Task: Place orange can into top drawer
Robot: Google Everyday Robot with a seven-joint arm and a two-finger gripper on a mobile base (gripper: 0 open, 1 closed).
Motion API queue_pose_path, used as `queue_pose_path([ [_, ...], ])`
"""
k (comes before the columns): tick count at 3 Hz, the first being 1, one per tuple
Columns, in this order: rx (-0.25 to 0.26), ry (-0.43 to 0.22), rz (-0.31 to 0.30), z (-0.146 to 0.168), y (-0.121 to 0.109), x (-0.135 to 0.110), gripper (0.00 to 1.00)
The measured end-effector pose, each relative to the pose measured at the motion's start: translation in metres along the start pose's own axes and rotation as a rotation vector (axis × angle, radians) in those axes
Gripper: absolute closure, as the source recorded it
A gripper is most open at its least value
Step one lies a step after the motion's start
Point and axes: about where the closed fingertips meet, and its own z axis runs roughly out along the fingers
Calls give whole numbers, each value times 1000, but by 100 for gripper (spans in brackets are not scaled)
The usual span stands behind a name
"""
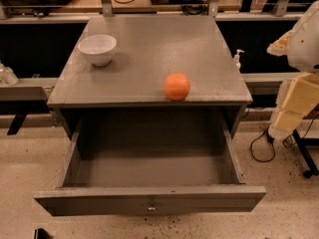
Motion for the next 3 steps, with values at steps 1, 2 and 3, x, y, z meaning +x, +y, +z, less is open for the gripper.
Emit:
queue_pose_path([
  [1, 0, 0, 0, 0, 0, 0, 0],
  [2, -29, -73, -24, 20, -12, -30, 0],
  [3, -40, -150, -78, 55, -39, -81, 0],
])
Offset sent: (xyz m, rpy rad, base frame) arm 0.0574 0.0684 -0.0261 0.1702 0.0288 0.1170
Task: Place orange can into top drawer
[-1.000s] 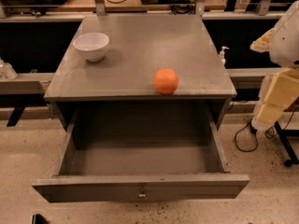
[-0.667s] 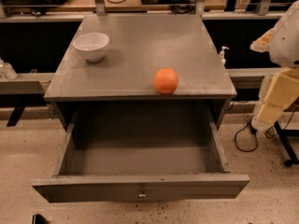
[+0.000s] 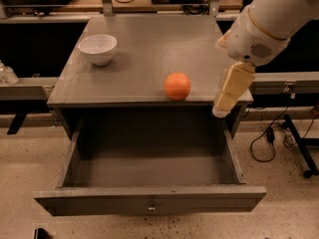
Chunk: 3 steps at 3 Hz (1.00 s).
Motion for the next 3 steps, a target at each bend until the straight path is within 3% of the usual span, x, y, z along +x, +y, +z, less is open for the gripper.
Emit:
queue_pose_path([
  [1, -20, -70, -47, 40, -25, -45, 0],
  [2, -39, -89, -51, 85, -43, -71, 0],
  [3, -39, -70, -18, 119, -59, -76, 0],
])
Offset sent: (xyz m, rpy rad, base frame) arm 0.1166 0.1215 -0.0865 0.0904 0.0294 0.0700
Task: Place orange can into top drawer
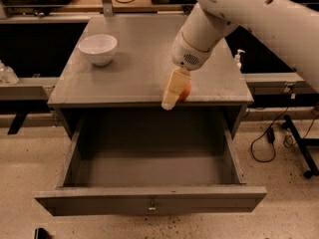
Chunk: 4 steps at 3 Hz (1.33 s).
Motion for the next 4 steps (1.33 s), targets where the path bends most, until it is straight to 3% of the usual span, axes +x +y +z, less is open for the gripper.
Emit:
queue_pose_path([
  [1, 11, 15, 48, 19, -14, 9, 0],
  [2, 14, 22, 64, 29, -18, 12, 18],
  [3, 8, -32, 39, 28, -8, 16, 49],
  [4, -1, -58, 15, 23, 1, 24, 72],
])
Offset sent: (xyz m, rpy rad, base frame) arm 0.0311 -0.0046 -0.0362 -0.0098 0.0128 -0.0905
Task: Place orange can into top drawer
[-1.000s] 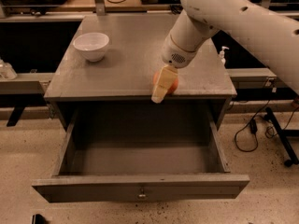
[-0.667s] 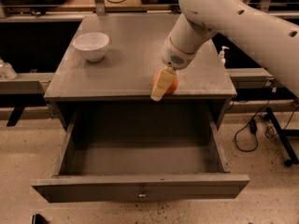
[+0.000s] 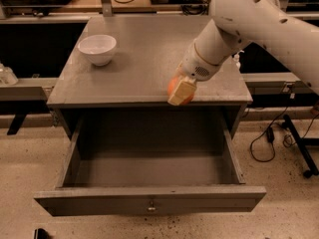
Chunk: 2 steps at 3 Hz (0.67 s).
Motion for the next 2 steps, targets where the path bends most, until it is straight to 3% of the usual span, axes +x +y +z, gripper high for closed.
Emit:
queue_pose_path([
  [1, -12, -92, -2, -13, 12, 9, 95],
  [2, -34, -274, -14, -27, 43, 6, 100],
])
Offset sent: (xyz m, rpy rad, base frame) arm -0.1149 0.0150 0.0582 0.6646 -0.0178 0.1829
